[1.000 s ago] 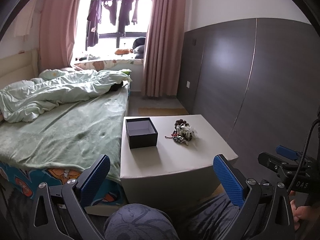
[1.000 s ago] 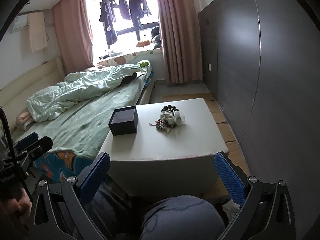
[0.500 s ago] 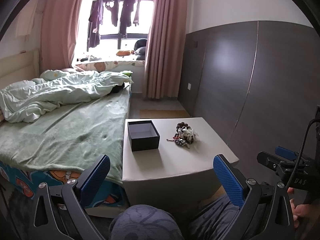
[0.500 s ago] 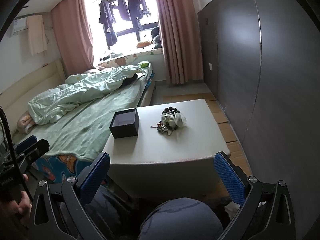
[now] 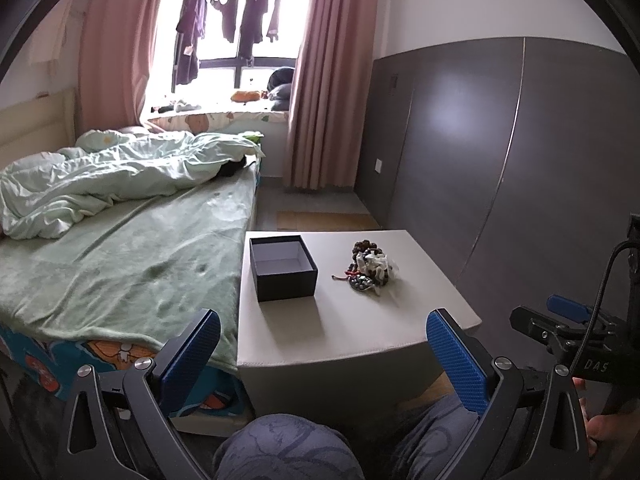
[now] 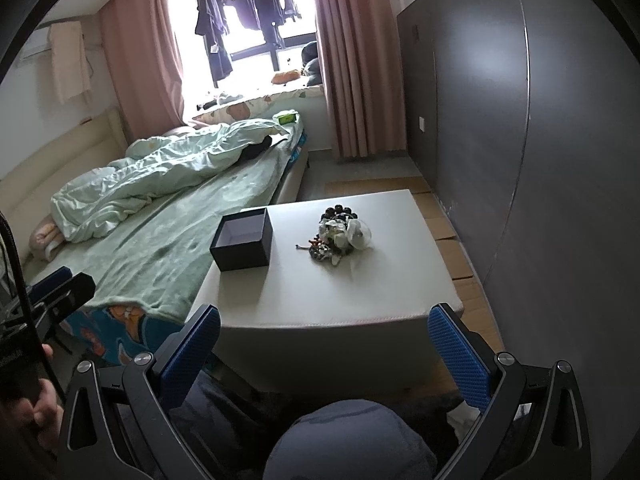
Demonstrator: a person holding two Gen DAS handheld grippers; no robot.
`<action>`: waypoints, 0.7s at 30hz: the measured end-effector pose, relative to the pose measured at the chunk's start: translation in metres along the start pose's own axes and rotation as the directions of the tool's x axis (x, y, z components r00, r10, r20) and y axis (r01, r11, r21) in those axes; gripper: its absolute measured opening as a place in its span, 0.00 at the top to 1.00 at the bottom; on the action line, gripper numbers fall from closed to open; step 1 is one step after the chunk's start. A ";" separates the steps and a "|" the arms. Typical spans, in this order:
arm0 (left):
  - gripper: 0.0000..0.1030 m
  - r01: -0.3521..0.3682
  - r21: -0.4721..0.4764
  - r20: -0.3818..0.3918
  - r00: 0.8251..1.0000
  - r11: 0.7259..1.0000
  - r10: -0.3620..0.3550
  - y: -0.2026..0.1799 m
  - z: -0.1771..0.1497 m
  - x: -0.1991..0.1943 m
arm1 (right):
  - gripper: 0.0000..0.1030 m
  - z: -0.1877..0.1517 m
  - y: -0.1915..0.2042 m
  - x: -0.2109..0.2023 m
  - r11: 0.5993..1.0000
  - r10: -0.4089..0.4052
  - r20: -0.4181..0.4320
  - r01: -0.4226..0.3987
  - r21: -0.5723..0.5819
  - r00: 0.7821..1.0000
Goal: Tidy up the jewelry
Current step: 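Move both grippers toward the jewelry pile beside the black box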
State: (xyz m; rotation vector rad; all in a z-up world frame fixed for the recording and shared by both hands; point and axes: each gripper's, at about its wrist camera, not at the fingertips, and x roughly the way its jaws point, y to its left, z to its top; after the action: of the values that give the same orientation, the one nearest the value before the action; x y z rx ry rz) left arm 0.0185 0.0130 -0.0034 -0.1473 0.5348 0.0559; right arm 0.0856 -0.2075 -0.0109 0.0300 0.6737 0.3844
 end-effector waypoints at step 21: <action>0.00 0.071 0.027 -0.082 0.994 0.997 -0.068 -0.016 0.051 0.113 | 0.00 0.049 -0.057 0.092 0.994 0.028 -0.062 -0.021 0.109 0.998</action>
State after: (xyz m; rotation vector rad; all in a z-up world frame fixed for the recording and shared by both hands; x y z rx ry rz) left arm 0.1424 0.0067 -0.0161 -0.1390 0.6104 -0.0261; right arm 0.2008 -0.2226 -0.0367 0.1301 0.7571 0.3728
